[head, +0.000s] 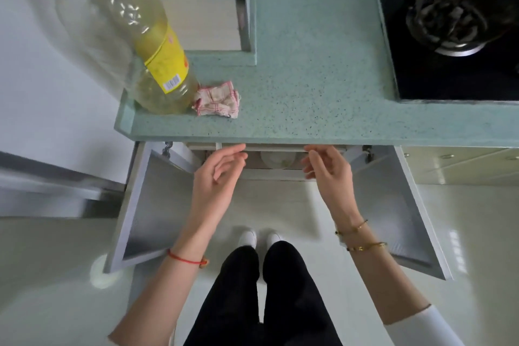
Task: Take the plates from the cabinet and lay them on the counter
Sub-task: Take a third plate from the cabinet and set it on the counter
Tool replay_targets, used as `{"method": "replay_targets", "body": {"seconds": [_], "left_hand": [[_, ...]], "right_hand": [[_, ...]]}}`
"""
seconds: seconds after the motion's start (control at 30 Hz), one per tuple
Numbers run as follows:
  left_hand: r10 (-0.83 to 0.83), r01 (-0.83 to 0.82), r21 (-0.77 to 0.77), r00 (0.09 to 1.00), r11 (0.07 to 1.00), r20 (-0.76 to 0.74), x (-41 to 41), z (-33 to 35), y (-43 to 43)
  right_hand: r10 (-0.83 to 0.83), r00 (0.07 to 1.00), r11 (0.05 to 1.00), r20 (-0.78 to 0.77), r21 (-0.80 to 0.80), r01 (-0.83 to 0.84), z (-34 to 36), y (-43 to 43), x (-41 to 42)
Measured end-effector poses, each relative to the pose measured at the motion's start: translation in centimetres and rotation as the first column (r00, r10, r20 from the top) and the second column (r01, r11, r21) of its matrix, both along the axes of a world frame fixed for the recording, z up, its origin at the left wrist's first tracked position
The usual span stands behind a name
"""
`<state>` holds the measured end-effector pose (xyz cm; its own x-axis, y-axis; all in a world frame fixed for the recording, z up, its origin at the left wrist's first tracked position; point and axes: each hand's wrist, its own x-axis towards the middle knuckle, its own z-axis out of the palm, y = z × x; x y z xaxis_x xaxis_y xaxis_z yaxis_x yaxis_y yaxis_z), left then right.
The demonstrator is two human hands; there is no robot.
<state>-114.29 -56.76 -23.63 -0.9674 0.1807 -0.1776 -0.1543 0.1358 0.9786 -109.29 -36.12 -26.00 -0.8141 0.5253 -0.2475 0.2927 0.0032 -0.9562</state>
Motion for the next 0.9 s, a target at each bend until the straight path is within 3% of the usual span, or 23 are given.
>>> {"method": "replay_targets", "body": {"seconds": [0.17, 0.37, 0.77, 0.9], "left_hand": [[-0.067, 0.067, 0.003, 0.997, 0.998, -0.043, -3.3, -8.5, 1.0], [-0.109, 0.108, -0.009, 0.994, 0.994, -0.023, -5.3, -23.4, 1.5], [-0.134, 0.114, -0.252, 0.989, 0.961, -0.061, -15.3, -55.6, 4.0], [-0.136, 0.121, -0.318, 0.991, 0.940, -0.023, -18.8, -63.7, 6.7]], "right_hand": [[-0.064, 0.998, 0.998, 0.003, 0.013, 0.064, -9.4, 0.0, -1.4], [-0.094, 0.995, 0.994, 0.021, 0.054, 0.093, -23.9, 0.7, -2.9], [-0.045, 0.999, 0.983, 0.028, 0.178, 0.039, -54.3, 6.4, -9.7], [-0.021, 0.994, 0.975, 0.108, 0.223, -0.003, -61.6, 8.6, -13.1]]}}
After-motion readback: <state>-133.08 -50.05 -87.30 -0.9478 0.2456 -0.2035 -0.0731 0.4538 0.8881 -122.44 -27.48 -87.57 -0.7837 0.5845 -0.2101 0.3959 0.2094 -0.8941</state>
